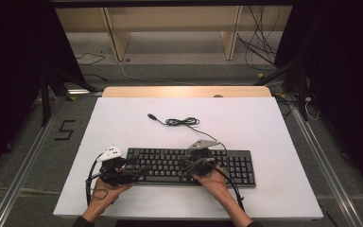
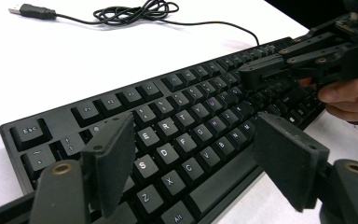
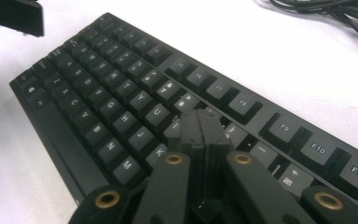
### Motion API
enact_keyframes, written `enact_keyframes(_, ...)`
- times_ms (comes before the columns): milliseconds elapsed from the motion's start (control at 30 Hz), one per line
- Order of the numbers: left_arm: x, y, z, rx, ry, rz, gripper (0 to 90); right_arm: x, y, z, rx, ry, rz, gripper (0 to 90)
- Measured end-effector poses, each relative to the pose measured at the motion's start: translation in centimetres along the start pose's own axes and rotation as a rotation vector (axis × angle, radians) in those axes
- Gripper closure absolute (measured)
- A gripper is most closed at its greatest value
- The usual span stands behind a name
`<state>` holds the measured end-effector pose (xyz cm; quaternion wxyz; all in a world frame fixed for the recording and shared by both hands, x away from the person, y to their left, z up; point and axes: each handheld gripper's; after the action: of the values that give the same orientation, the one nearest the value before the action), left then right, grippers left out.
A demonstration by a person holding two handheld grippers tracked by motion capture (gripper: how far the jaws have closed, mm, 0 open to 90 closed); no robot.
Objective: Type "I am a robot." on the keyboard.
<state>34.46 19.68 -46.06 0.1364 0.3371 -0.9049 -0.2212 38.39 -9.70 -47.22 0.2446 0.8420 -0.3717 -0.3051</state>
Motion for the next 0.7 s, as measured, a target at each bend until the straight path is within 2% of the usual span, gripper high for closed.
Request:
enact_keyframes(133,0.13,0.11,0.08,0.001,-0.007,0.0,28.8,0.05,-0.18,0.01,-0.004,-0.004,0.002,90.0)
enact_keyframes(600,0.07,0.43,0.38,0.022,0.006,-0.009,27.3,0.17,-0.94,0.33,-0.028,-0.005,0.028,90.0)
enact_keyframes(700,0.07,0.55,0.5,0.021,0.005,-0.01,27.3,0.03,-0.97,0.36,-0.026,0.013,0.039,90.0)
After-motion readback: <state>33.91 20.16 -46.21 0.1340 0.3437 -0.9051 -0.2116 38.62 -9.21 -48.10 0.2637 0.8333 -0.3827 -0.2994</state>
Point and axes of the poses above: each handheld gripper's, and its own axes: y roughly backward along the jaws, z roughly out of its underside, x roughly to its right, and after that the axes turned 13 degrees about -y, right-handed
